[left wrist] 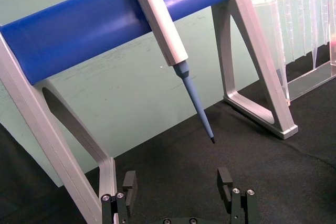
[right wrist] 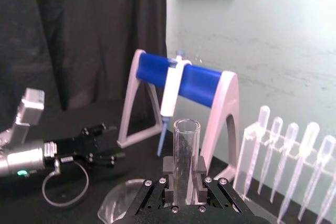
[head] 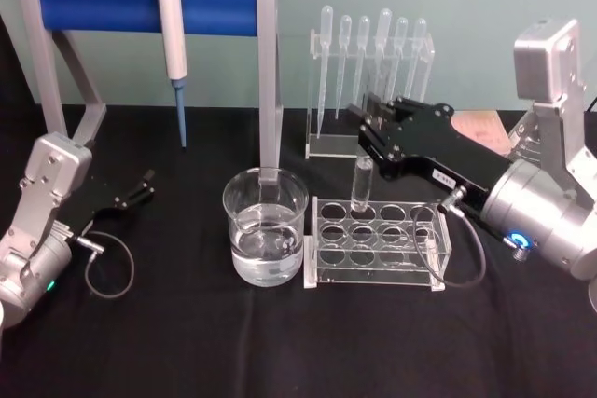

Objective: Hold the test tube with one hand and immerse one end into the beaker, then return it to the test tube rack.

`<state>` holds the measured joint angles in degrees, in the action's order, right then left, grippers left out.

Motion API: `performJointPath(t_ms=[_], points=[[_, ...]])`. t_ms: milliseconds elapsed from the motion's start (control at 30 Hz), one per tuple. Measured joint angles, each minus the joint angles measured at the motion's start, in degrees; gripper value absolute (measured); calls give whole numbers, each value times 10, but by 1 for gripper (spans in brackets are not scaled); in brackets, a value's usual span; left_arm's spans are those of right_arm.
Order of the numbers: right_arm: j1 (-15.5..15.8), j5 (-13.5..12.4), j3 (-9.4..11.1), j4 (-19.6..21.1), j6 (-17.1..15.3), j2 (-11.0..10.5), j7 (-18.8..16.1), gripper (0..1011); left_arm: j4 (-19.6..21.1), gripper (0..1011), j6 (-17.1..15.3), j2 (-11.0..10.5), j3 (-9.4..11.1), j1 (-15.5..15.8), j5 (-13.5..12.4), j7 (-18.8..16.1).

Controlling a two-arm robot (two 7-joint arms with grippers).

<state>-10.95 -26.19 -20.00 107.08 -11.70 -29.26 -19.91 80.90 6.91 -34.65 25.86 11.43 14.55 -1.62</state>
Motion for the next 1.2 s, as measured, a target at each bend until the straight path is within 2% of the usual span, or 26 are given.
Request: performJointPath(t_ms=[300, 1200], points=[[11, 8, 1, -11, 0, -3, 4, 224, 0, 1000, 0, 0, 0, 0, 0, 0], [2, 38, -17, -80, 26, 22, -12, 225, 0, 1000, 0, 0, 0, 0, 0, 0]])
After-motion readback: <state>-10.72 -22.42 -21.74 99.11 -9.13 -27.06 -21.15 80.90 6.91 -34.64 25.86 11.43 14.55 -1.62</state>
